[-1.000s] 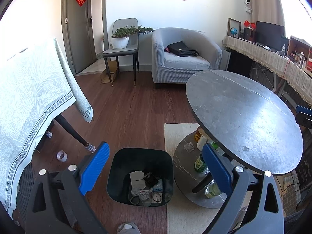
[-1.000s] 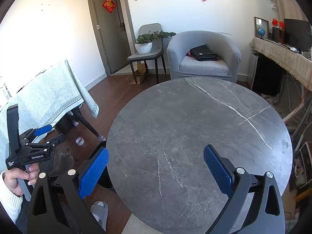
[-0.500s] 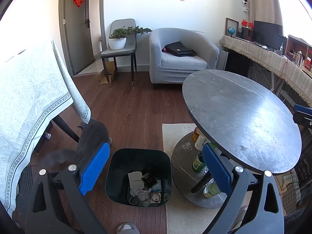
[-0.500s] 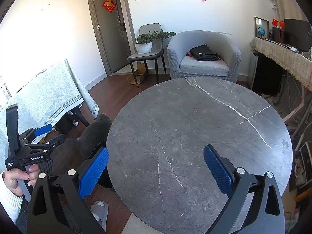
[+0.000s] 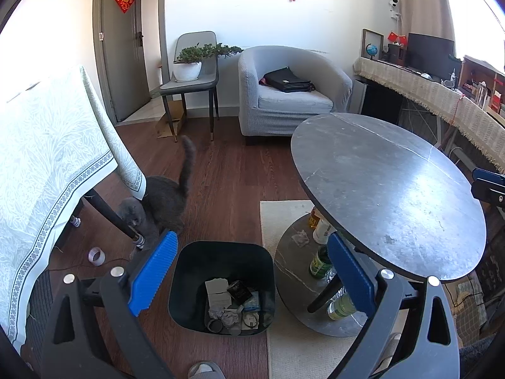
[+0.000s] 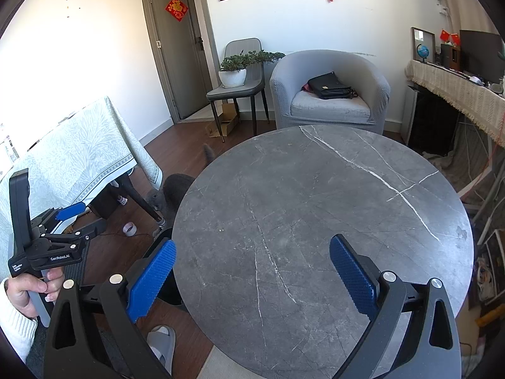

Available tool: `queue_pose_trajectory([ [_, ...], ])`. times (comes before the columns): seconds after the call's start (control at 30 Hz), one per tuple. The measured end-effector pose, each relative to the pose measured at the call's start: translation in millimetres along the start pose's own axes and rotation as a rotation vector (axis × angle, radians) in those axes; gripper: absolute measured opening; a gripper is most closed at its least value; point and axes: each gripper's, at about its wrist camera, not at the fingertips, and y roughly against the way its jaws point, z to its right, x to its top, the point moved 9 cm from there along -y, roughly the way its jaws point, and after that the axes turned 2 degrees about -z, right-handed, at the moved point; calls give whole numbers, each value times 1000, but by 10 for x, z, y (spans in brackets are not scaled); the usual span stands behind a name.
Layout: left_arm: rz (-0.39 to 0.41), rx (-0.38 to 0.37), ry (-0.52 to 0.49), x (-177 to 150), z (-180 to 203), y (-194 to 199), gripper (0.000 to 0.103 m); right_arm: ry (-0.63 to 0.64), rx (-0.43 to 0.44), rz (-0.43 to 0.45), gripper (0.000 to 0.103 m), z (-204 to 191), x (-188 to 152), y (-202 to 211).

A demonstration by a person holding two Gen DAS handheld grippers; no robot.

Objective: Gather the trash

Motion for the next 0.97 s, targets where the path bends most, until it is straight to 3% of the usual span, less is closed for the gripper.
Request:
queue_pose_trajectory([
  [0.97,-7,-9,2,12,46,3,98,0,0,1,99,-1,-1,1],
])
